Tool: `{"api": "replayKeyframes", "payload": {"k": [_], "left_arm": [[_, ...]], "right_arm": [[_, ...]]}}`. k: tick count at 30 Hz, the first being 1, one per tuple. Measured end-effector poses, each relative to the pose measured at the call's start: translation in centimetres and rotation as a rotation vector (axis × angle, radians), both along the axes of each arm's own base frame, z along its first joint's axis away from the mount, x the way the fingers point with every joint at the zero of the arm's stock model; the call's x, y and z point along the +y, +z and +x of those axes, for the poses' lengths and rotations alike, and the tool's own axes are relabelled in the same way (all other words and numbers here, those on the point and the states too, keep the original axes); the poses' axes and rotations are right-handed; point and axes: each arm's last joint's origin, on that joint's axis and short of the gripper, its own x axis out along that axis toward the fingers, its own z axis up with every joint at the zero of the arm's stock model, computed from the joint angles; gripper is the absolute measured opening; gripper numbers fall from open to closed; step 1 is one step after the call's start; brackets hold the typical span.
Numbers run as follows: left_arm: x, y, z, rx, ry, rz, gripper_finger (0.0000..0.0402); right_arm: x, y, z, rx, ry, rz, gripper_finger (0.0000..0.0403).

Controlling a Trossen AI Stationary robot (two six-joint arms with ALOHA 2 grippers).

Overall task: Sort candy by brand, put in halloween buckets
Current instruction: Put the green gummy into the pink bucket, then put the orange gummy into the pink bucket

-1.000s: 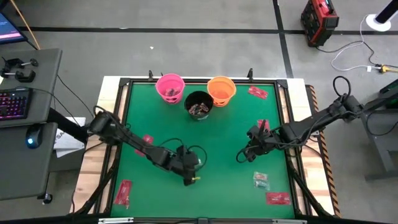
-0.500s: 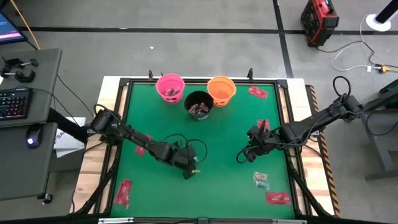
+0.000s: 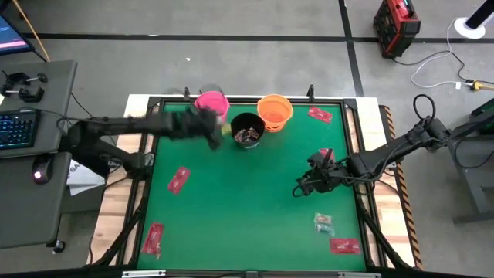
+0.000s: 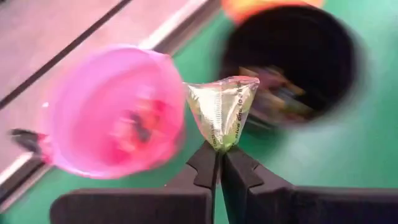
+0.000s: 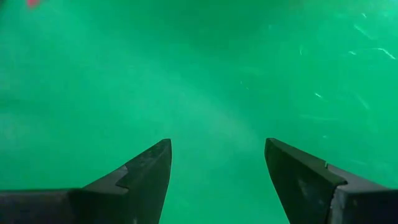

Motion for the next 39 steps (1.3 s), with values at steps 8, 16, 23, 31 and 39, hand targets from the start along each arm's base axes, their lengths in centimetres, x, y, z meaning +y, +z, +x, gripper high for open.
{"api": "replayKeyframes", "payload": {"k": [8, 16, 23, 31, 39], "left_arm": [[11.2, -1.5, -4.2, -0.020, 0.118, -0.217, 0.0001], [13.9, -3.8, -4.2, -0.030, 0.096, -0.322, 0.0066], [13.4, -2.0, -4.5, -0.121, 0.068, -0.285, 0.0150], [11.2, 1.6, -6.0, -0.338, 0.102, -0.348, 0.0196], [6.0, 4.9, -5.0, -0.618, -0.040, -0.348, 0.0198]], "right_arm": [[0.2, 0.7, 0.9, -0.166, -0.141, 0.080, 0.0252], [0.3, 1.3, 1.5, -0.275, -0.220, 0.127, 0.0252], [0.3, 1.4, 1.6, -0.271, -0.173, 0.103, 0.0252], [-0.9, 3.8, 0.8, -0.263, -0.152, 0.058, 0.0252], [-4.8, 9.1, -0.9, -0.066, -0.144, 0.025, 0.0252]]}}
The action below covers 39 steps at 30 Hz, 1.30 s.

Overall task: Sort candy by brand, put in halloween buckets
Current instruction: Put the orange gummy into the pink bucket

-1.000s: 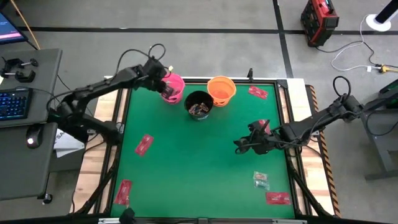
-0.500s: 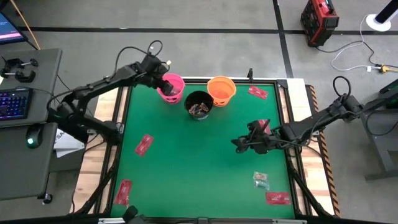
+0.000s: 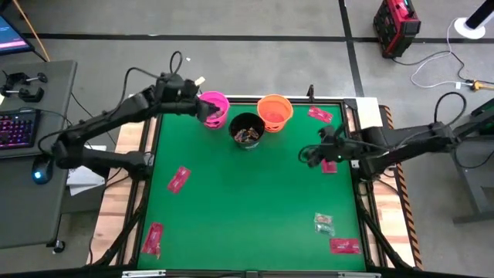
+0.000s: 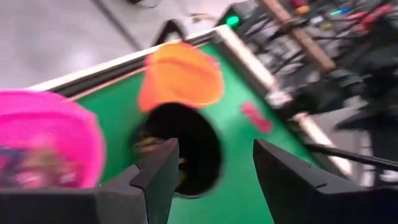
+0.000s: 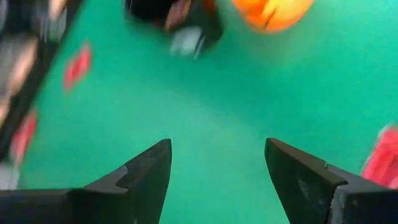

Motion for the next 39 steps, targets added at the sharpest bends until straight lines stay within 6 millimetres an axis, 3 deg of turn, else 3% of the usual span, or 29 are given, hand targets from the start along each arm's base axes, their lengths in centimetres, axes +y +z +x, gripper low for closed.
{"api": "replayKeyframes", "payload": {"k": [3, 6, 11, 14, 20, 30, 34, 39], "left_arm": [[-2.1, 0.3, 0.6, -0.080, -0.053, -0.008, 0.0198], [-4.0, -0.3, 1.1, -0.099, -0.074, -0.024, 0.0198], [-6.3, -1.7, 1.7, -0.071, -0.060, -0.040, 0.0198], [-7.2, -2.4, 2.0, -0.072, -0.053, -0.046, 0.0198], [-7.5, -2.4, 2.2, -0.094, -0.032, -0.034, 0.0198], [-7.4, -2.3, 2.3, -0.107, -0.028, -0.030, 0.0198], [-7.4, -2.3, 2.3, -0.107, -0.028, -0.030, 0.0198], [-7.4, -2.3, 2.3, -0.107, -0.028, -0.030, 0.0198]], "right_arm": [[1.4, -1.0, 0.9, 0.089, 0.245, 0.150, 0.0252], [4.2, -3.4, 1.4, 0.221, 0.413, 0.274, 0.0252], [9.3, -8.7, 0.6, 0.513, 0.489, 0.340, 0.0252], [11.3, -10.9, 0.3, 0.628, 0.462, 0.321, 0.0252], [12.8, -13.9, 1.6, 0.683, 0.418, 0.285, 0.0252], [13.1, -17.1, 2.9, 0.772, 0.370, 0.265, 0.0246], [13.0, -17.1, 2.8, 0.780, 0.370, 0.264, 0.0182], [12.8, -16.7, 2.5, 0.791, 0.402, 0.257, 0.0023]]}}
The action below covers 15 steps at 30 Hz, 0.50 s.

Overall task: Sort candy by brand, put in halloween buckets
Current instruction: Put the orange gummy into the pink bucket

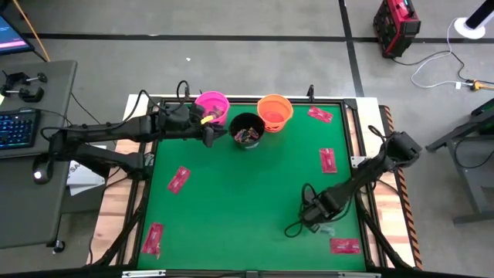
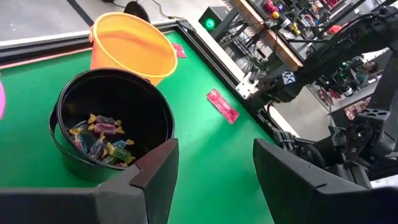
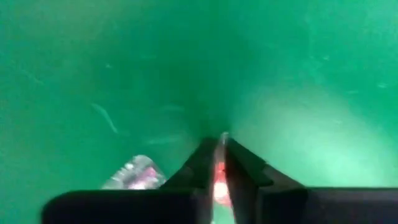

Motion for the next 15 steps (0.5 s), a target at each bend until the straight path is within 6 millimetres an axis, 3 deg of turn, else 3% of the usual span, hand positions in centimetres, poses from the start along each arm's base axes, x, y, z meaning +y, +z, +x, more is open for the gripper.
{"api": "replayKeyframes", "payload": {"k": [4, 8, 11, 15], "left_arm": [[-0.1, 0.7, -0.5, -0.036, -0.010, 0.020, 0.0197], [-0.5, 3.3, -2.2, -0.194, -0.060, 0.135, 0.0197], [-0.9, 5.2, -4.1, -0.306, -0.065, 0.200, 0.0197], [-1.5, 6.6, -6.4, -0.386, -0.066, 0.242, 0.0197]], "right_arm": [[-0.7, 2.1, 0.3, -0.038, 0.007, -0.021, 0.0015], [-2.5, 5.6, 1.5, -0.189, 0.057, -0.106, 0.0005], [-4.5, 7.2, 3.5, -0.348, 0.056, -0.157, 0.0002], [-7.7, 7.5, 7.6, -0.595, 0.050, -0.196, 0.0001]]}}
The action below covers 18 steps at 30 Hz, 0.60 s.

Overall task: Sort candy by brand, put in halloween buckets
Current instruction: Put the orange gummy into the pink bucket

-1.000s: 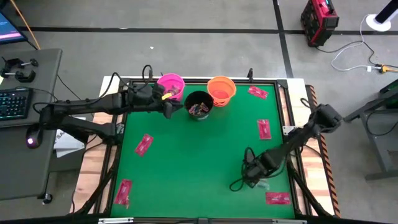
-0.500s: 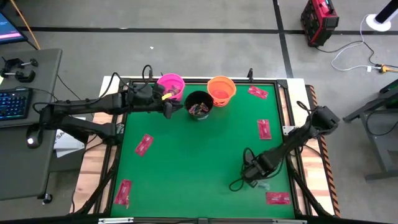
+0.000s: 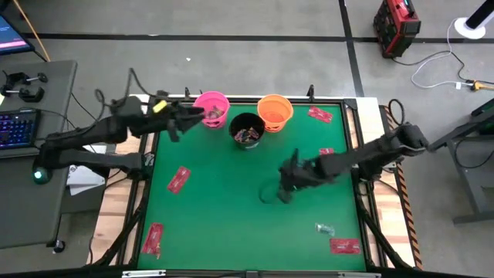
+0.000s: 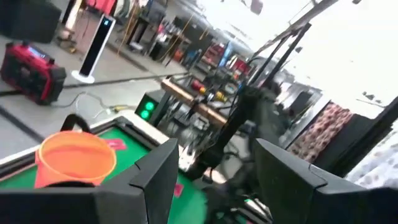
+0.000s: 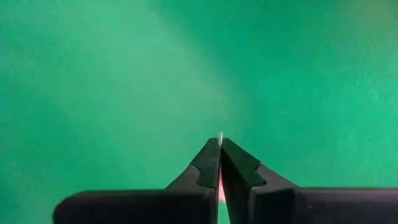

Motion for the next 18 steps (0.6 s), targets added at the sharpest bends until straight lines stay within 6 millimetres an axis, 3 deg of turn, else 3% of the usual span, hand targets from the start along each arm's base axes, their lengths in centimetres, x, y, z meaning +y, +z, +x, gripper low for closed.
{"api": "replayKeyframes", "payload": {"k": [3, 7, 12, 18], "left_arm": [[-0.5, 0.5, -1.0, -0.029, -0.015, 0.006, 0.0197], [-0.8, 0.7, -1.4, -0.042, -0.027, 0.019, 0.0197], [-0.9, 0.5, -1.0, -0.029, -0.030, 0.025, 0.0197], [-0.9, 0.7, -1.0, -0.044, -0.029, 0.028, 0.0197]], "right_arm": [[-2.9, 0.4, 4.0, -0.276, -0.016, 0.001, 0.0001], [-7.0, 2.4, 8.9, -0.592, -0.043, -0.029, 0.0000], [-11.9, 5.1, 13.9, -0.709, -0.019, -0.135, 0.0000], [-17.9, 7.0, 18.8, -0.789, -0.046, -0.272, 0.0000]]}}
